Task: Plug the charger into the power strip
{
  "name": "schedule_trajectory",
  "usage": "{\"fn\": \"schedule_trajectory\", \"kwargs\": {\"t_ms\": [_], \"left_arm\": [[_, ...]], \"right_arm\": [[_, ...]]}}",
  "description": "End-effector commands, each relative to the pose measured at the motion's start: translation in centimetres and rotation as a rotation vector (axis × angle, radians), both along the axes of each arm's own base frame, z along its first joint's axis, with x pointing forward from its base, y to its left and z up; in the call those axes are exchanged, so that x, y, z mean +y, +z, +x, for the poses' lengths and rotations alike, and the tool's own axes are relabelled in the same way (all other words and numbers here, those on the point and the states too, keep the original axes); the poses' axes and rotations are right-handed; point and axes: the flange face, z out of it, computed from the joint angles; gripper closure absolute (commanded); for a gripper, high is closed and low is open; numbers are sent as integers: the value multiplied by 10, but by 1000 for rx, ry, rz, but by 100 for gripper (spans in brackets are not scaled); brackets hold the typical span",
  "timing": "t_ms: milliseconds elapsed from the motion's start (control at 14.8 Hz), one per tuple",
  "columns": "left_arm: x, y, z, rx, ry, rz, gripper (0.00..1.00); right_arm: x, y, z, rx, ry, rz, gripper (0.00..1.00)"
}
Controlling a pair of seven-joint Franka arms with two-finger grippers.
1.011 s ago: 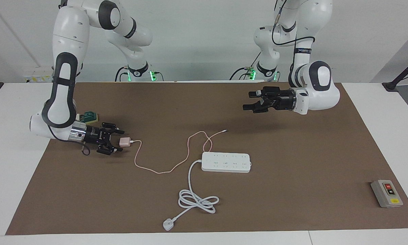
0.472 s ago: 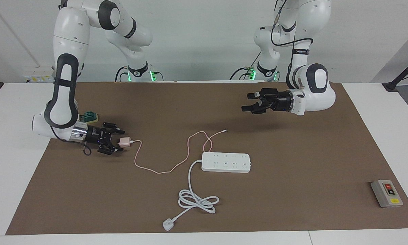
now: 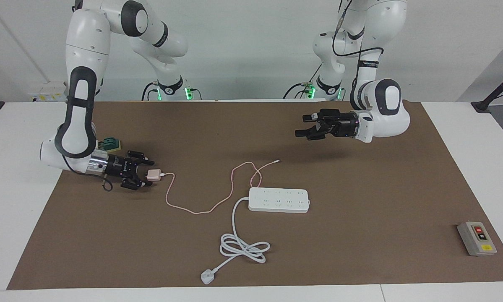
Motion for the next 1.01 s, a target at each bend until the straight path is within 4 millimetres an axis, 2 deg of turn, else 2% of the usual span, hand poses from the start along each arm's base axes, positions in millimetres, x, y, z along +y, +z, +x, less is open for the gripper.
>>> {"fn": "schedule_trajectory", "kwargs": {"t_ms": [0,135,404,539,607,809,944], "left_arm": [[-4,-7,-5,-5,27,-7,0],[-4,-7,-5,-15,31,-8,0],[-8,-7,-5,-17,30,-3,0],[-10,-11,-4,-16,37,-10,0],[-14,-12,-5,-23,37,-17,0],[-14,-12,-4,-29,39,-18,0],[-14,-19,-3,-35,45,-11,0]], "right_arm": [[-1,1,-10,-41,-7,18,6],[-3,2,-11,-43,-8,20,8],[-3,2,-11,-46,-5,21,27],[-3,2,-11,-47,-3,22,48],[-3,2,-11,-47,-3,22,50],[-3,2,-11,-49,-6,20,80],[-3,3,-10,-51,-8,22,95]]}}
